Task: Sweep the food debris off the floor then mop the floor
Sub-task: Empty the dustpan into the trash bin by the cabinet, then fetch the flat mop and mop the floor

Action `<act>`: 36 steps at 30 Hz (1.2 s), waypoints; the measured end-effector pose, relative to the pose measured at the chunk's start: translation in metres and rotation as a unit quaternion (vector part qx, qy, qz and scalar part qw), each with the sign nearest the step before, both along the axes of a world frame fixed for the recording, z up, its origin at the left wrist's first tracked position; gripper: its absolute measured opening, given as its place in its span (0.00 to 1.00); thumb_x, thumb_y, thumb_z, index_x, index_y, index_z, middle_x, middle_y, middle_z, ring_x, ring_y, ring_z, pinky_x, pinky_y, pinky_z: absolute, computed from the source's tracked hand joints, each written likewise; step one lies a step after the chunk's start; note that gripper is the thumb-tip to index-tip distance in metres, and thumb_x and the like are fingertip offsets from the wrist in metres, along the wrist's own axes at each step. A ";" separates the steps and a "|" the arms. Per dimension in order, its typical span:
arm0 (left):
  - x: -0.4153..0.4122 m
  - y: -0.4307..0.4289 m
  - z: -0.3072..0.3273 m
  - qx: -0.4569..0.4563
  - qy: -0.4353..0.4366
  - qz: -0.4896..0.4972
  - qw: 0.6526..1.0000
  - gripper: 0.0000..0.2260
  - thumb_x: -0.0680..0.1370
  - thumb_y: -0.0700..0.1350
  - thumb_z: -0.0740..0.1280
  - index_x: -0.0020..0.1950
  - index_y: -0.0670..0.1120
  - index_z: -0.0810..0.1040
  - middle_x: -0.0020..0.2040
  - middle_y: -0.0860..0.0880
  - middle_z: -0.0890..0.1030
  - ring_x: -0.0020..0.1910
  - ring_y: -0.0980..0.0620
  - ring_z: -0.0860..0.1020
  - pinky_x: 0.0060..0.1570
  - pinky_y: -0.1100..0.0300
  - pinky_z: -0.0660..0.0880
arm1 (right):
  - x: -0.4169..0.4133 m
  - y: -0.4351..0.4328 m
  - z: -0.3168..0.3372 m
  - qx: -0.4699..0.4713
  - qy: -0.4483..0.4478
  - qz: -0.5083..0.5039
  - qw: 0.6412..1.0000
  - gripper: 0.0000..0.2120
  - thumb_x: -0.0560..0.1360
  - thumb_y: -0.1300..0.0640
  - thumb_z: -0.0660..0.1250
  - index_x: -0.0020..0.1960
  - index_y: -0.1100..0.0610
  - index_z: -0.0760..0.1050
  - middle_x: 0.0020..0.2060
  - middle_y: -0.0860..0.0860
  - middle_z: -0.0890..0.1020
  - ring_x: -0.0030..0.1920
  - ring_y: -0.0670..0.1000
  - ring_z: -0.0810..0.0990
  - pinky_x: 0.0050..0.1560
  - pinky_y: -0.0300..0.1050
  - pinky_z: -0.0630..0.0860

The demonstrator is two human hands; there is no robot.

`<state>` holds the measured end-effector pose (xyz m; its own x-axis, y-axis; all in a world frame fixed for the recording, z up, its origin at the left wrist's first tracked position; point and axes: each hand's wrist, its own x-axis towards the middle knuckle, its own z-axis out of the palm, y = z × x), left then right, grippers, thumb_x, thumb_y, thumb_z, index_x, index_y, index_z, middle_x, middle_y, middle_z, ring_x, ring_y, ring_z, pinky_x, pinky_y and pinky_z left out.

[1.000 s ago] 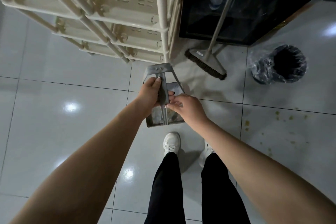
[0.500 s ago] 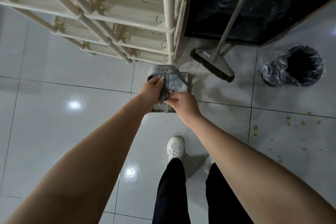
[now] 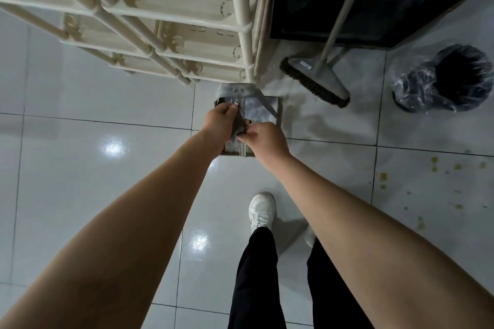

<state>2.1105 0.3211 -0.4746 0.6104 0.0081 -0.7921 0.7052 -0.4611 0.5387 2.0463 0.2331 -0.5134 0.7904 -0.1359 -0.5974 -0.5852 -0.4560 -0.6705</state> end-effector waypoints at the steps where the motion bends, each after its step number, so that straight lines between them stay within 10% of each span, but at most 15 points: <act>1: 0.000 0.000 0.000 0.002 -0.001 -0.005 1.000 0.08 0.81 0.45 0.58 0.48 0.43 0.73 0.50 0.37 0.78 0.57 0.35 0.77 0.55 0.40 0.76 | 0.000 -0.001 0.000 -0.003 0.005 0.000 1.000 0.17 0.73 0.55 0.69 0.27 0.52 0.70 0.22 0.45 0.68 0.28 0.47 0.68 0.27 0.39 0.59; 10: -0.008 -0.007 0.007 0.015 0.008 -0.071 0.997 0.09 0.81 0.46 0.59 0.52 0.43 0.76 0.38 0.50 0.76 0.40 0.50 0.77 0.47 0.55 0.79 | -0.012 -0.011 0.007 0.032 0.042 -0.049 0.997 0.11 0.73 0.52 0.69 0.39 0.59 0.77 0.36 0.56 0.82 0.40 0.54 0.80 0.43 0.45 0.74; 20: -0.010 -0.007 0.051 0.069 -0.022 -0.106 0.992 0.07 0.79 0.42 0.60 0.48 0.41 0.77 0.51 0.40 0.80 0.54 0.41 0.79 0.56 0.49 0.74 | -0.026 -0.041 0.048 0.067 0.010 -0.153 0.986 0.17 0.74 0.52 0.69 0.57 0.62 0.76 0.53 0.55 0.82 0.53 0.53 0.79 0.51 0.42 0.74; 28: -0.029 -0.069 0.170 -0.073 -0.110 -0.115 0.985 0.06 0.80 0.41 0.60 0.44 0.46 0.73 0.42 0.47 0.79 0.44 0.49 0.77 0.50 0.52 0.75 | -0.056 -0.101 0.161 0.137 -0.080 -0.297 0.941 0.22 0.76 0.54 0.66 0.67 0.60 0.69 0.61 0.55 0.77 0.56 0.49 0.76 0.61 0.49 0.74; 36: -0.086 -0.181 0.324 -0.191 -0.178 -0.199 0.945 0.09 0.78 0.40 0.62 0.39 0.50 0.73 0.38 0.49 0.77 0.39 0.54 0.76 0.41 0.62 0.73 | -0.139 -0.206 0.292 0.147 -0.196 -0.435 0.866 0.24 0.76 0.54 0.66 0.70 0.59 0.66 0.59 0.52 0.75 0.58 0.51 0.76 0.50 0.44 0.75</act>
